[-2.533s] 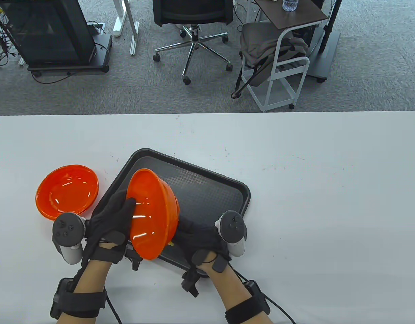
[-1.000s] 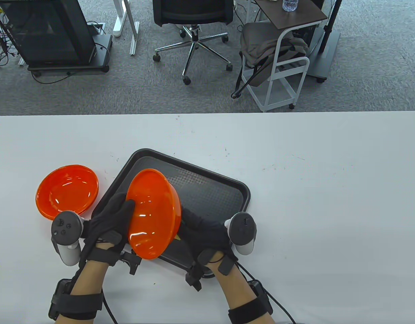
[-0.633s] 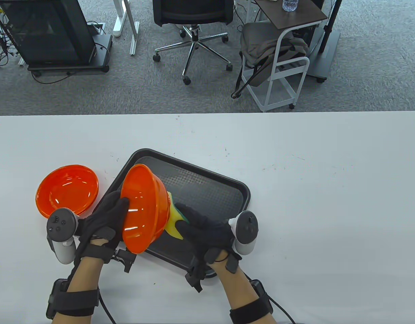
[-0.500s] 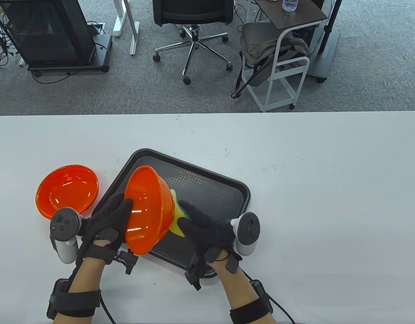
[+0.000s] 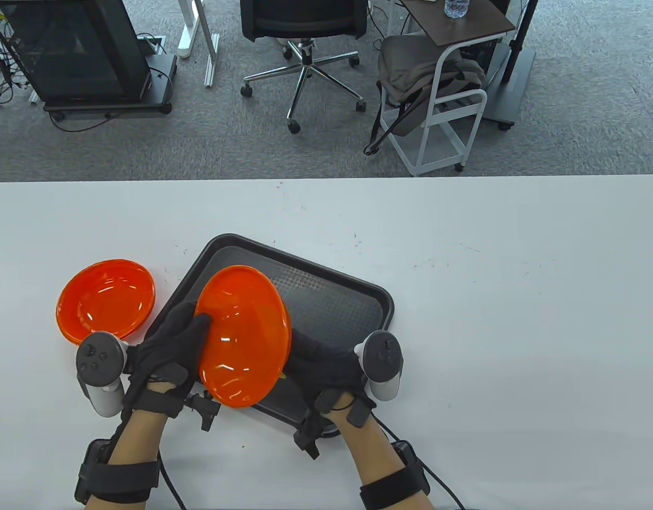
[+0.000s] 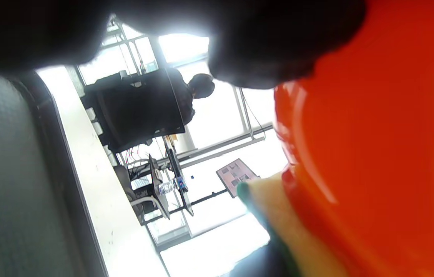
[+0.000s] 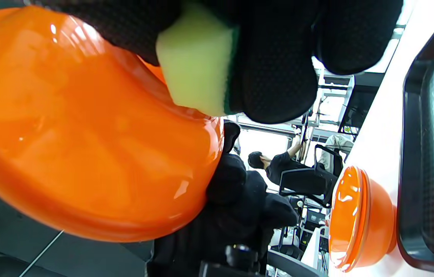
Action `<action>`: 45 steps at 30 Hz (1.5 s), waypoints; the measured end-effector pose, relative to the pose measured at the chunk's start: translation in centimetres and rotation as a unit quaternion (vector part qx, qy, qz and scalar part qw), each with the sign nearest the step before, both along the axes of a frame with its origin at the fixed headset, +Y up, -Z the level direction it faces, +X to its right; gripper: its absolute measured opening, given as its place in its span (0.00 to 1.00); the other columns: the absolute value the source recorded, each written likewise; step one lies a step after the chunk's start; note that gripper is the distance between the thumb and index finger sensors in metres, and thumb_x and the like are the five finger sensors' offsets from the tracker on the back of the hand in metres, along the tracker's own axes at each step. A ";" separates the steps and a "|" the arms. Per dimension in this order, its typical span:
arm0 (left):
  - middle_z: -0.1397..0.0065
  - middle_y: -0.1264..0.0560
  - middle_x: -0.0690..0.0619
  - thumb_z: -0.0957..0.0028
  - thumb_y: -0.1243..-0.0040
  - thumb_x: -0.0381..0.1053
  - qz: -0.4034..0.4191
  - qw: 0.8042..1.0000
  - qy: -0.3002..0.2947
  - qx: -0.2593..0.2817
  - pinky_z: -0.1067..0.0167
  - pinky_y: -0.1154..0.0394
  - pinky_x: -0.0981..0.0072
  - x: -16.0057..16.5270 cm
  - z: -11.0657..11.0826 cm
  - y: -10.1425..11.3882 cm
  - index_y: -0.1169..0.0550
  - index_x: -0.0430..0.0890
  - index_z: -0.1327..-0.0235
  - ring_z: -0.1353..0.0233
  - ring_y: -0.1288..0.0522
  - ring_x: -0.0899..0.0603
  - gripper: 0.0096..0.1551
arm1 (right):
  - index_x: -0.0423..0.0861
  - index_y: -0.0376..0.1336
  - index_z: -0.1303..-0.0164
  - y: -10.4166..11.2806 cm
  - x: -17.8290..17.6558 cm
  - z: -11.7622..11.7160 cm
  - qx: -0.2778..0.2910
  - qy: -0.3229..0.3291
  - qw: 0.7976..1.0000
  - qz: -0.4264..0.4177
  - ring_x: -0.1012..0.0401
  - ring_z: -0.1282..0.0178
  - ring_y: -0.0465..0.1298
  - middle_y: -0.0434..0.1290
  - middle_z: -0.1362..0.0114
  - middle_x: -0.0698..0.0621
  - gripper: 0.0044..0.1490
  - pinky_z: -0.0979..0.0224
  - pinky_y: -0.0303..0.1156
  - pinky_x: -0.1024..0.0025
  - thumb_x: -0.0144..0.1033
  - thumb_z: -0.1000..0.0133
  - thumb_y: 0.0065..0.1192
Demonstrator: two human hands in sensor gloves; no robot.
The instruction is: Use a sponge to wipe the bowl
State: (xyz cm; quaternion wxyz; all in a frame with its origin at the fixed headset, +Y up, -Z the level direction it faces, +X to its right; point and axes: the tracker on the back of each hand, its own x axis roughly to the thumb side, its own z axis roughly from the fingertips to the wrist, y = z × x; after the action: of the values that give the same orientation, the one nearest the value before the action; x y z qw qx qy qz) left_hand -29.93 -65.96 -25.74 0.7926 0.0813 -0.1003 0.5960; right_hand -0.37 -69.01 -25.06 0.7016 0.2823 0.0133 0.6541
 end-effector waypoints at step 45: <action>0.75 0.16 0.53 0.44 0.37 0.60 -0.022 0.975 0.214 -0.060 0.78 0.16 0.61 -9.7 -0.5 -1.0 0.23 0.43 0.37 0.87 0.21 0.55 0.30 | 0.33 0.57 0.33 1.1 2.3 0.1 0.038 -0.087 0.994 0.051 0.47 0.49 0.82 0.77 0.39 0.33 0.32 0.41 0.73 0.42 0.41 0.38 0.62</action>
State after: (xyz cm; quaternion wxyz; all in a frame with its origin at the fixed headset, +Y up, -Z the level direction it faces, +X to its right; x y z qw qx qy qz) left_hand -39.58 -66.96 -26.28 0.8120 0.1568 0.1054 0.5523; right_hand 1.91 -67.89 -24.98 0.6548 0.2497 -0.0589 0.7109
